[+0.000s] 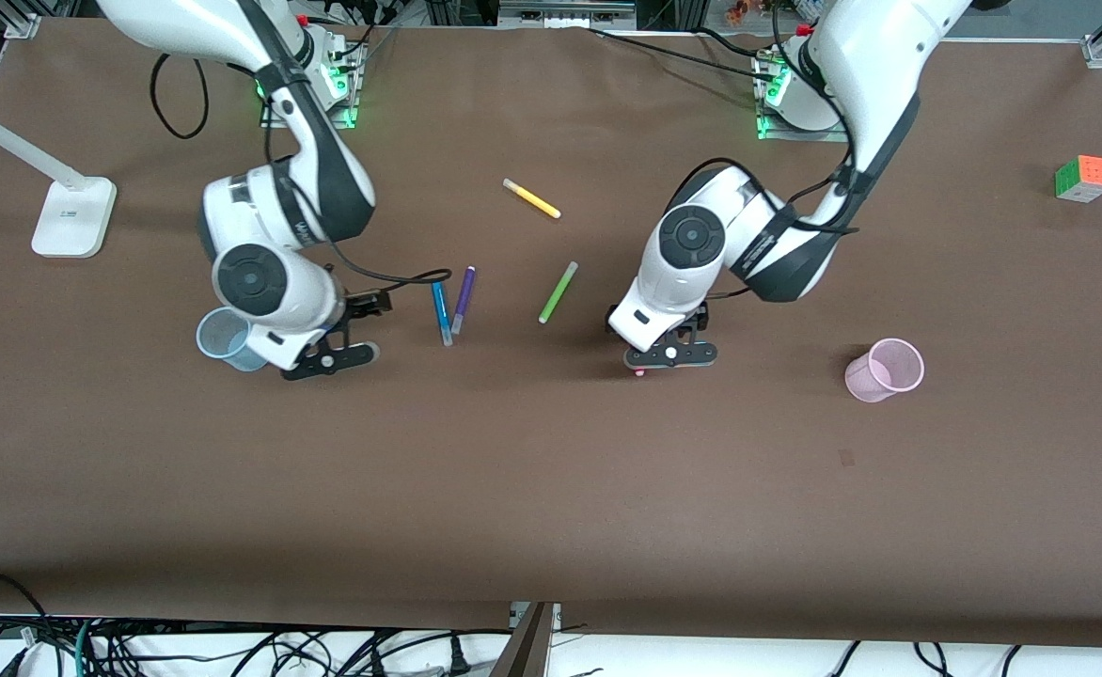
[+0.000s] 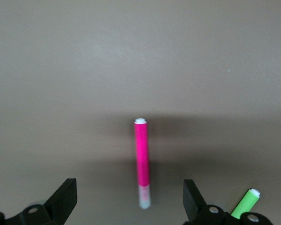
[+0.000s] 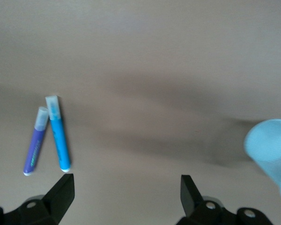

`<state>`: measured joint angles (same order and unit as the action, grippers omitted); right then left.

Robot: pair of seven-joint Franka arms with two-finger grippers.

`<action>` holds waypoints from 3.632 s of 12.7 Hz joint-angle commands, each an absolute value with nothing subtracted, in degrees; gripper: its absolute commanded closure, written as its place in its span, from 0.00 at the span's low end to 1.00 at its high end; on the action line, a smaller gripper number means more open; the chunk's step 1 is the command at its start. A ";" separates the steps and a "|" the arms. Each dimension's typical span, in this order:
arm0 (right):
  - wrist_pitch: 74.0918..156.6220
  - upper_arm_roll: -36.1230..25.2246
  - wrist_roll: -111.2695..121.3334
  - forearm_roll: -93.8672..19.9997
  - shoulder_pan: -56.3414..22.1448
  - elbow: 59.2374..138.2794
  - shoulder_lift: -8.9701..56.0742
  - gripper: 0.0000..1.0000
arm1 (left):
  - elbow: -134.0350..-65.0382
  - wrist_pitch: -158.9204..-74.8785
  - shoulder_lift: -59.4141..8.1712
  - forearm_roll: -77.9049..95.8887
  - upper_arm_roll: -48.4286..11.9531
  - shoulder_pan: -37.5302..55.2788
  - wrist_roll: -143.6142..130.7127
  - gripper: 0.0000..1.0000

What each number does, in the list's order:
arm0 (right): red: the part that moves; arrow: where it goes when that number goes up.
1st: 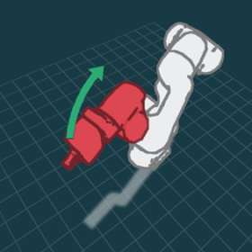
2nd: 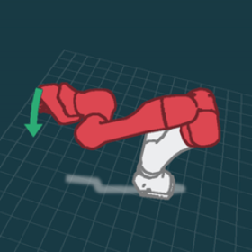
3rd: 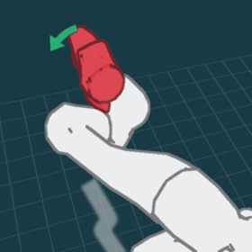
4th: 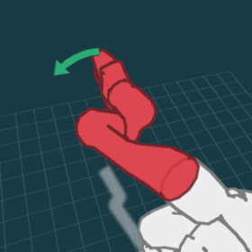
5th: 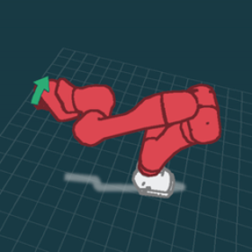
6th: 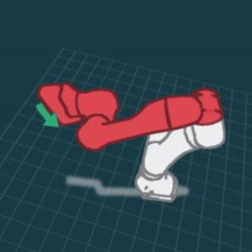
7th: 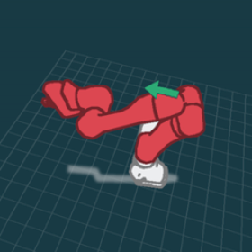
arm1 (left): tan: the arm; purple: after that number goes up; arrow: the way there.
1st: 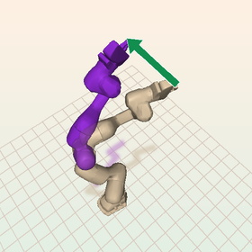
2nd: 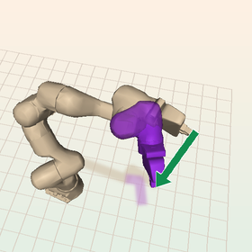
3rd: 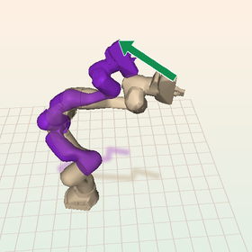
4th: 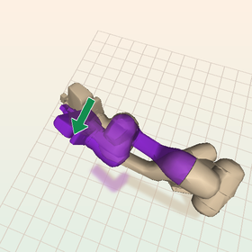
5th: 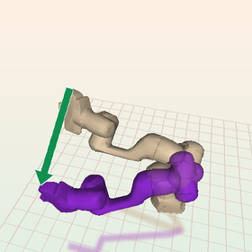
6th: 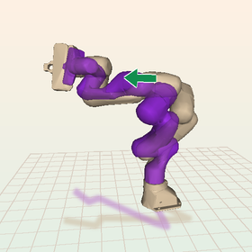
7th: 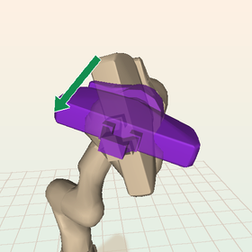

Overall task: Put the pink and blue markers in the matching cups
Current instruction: 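Reach the left gripper to the pink marker while the right gripper reaches the blue marker, then close the left gripper on pink marker while the right gripper grasps blue marker, then carry the pink marker to the pink cup while the right gripper carries blue, then lower the pink marker into the pink cup while the right gripper drops blue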

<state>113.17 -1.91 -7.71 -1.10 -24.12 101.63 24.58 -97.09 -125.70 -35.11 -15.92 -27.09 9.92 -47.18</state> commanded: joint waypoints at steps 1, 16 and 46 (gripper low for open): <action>120.74 -2.20 -10.98 -1.93 -27.42 108.53 23.46 0.00 | -95.19 -128.57 -39.36 -17.84 -26.90 10.63 -48.96 0.00; 141.33 1.32 -18.11 -1.76 -32.26 122.87 26.46 0.56 | -95.54 -129.02 -45.62 -22.24 -26.72 10.90 -50.54 1.00; 92.90 -19.51 57.38 28.29 -22.76 92.64 28.56 1.00 | -80.24 -87.55 -41.12 38.99 -32.17 -43.31 -42.10 1.00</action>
